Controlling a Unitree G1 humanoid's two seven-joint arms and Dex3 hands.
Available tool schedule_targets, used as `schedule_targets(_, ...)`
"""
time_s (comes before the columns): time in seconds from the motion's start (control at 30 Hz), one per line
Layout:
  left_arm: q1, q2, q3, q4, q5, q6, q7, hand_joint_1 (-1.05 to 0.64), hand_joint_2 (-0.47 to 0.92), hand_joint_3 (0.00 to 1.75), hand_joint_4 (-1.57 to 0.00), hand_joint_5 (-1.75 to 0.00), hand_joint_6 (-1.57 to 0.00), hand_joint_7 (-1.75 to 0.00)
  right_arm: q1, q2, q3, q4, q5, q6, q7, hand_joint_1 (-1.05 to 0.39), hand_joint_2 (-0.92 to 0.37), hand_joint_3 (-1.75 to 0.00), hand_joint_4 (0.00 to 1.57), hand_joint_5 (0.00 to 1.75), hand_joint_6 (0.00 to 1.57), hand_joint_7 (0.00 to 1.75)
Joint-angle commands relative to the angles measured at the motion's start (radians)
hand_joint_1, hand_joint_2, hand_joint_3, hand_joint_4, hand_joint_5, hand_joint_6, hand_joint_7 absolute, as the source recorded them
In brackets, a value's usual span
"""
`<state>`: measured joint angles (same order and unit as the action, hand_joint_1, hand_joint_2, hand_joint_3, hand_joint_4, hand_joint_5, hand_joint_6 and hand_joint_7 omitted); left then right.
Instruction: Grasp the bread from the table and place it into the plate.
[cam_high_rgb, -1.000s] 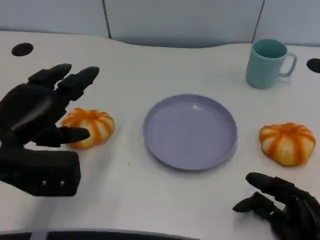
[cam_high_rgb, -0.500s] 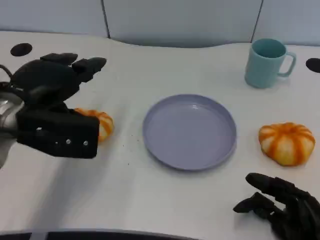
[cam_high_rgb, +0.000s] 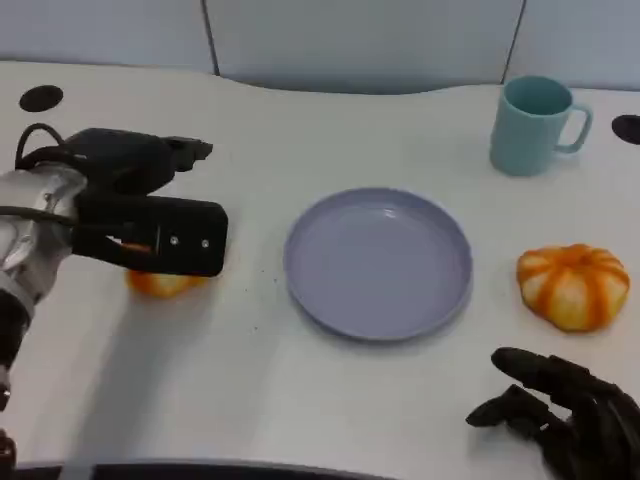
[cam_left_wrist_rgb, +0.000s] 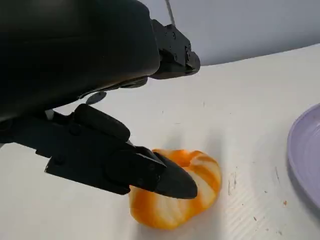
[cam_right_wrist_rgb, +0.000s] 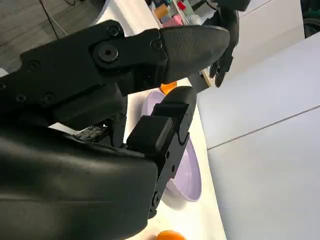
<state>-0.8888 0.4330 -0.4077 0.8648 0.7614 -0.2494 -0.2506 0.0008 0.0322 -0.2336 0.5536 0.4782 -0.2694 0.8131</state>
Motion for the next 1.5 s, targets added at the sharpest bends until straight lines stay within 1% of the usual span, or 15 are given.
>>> schedule_targets(0.03, -0.044, -0.016, -0.022, 0.053, -0.019, 0.031, -0.027, -0.80, 0.91, 0.01, -0.14, -0.05, -0.17, -0.01, 0.015, -0.013, -0.003, -0.013, 0.008, 0.010, -0.003, -0.77, -0.92, -0.28, 0.63, 1.05, 1.01, 0.07)
schedule_targets(0.13, -0.062, -0.034, -0.032, 0.096, -0.031, 0.037, -0.034, -0.78, 0.90, 0.00, -0.13, -0.05, -0.18, -0.01, 0.015, -0.013, -0.003, -0.010, 0.003, -0.002, -0.001, -0.77, -0.92, -0.28, 0.63, 1.05, 1.01, 0.07)
schedule_targets(0.33, -0.101, -0.069, -0.054, 0.207, -0.041, 0.047, -0.025, -0.80, 0.88, 0.00, -0.13, -0.05, -0.19, -0.01, 0.013, -0.012, -0.005, -0.007, 0.008, 0.001, 0.001, -0.77, -0.92, -0.28, 0.63, 1.05, 1.01, 0.07)
schedule_targets(0.47, -0.118, -0.086, -0.076, 0.268, -0.031, 0.057, -0.010, -0.78, 0.87, 0.00, -0.13, -0.05, -0.19, -0.01, 0.018, -0.012, -0.002, -0.015, 0.000, 0.000, -0.010, -0.77, -0.92, -0.28, 0.62, 1.04, 1.01, 0.07)
schedule_targets(0.67, -0.124, -0.102, -0.094, 0.338, -0.032, 0.080, 0.012, -0.76, 0.85, 0.00, -0.15, -0.06, -0.21, -0.01, 0.012, -0.013, -0.007, -0.006, 0.015, 0.009, 0.006, -0.77, -0.92, -0.28, 0.62, 1.05, 1.01, 0.07)
schedule_targets(0.73, -0.121, -0.103, -0.095, 0.352, -0.036, 0.080, 0.012, -0.75, 0.85, 0.00, -0.15, -0.05, -0.21, -0.01, 0.015, -0.014, -0.008, -0.009, 0.020, 0.017, 0.009, -0.77, -0.92, -0.27, 0.62, 1.05, 1.01, 0.07)
schedule_targets(0.87, -0.117, -0.105, -0.104, 0.377, -0.031, 0.087, 0.025, -0.77, 0.85, 0.00, -0.14, -0.04, -0.20, 0.00, 0.021, -0.015, -0.006, -0.012, 0.003, -0.005, 0.002, -0.77, -0.92, -0.27, 0.62, 1.05, 1.01, 0.07)
schedule_targets(1.0, -0.109, -0.102, -0.108, 0.388, -0.032, 0.083, 0.052, -0.76, 0.84, 0.00, -0.14, -0.04, -0.20, 0.00, 0.025, -0.015, -0.004, -0.021, -0.004, -0.006, -0.009, -0.78, -0.92, -0.29, 0.62, 1.05, 1.01, 0.07)
schedule_targets(1.27, -0.101, -0.113, -0.149, 0.421, -0.002, 0.080, 0.164, -0.71, 0.83, 0.00, -0.08, -0.01, -0.16, 0.00, 0.023, -0.018, -0.006, -0.020, 0.005, 0.005, -0.001, -0.77, -0.92, -0.29, 0.62, 1.06, 1.01, 0.07)
schedule_targets(1.5, -0.104, -0.140, -0.151, 0.449, -0.018, 0.089, 0.186, -0.70, 0.83, 0.00, -0.09, -0.01, -0.16, -0.01, 0.020, -0.022, -0.010, -0.012, 0.002, -0.003, 0.001, -0.77, -0.92, -0.29, 0.62, 1.07, 1.01, 0.07)
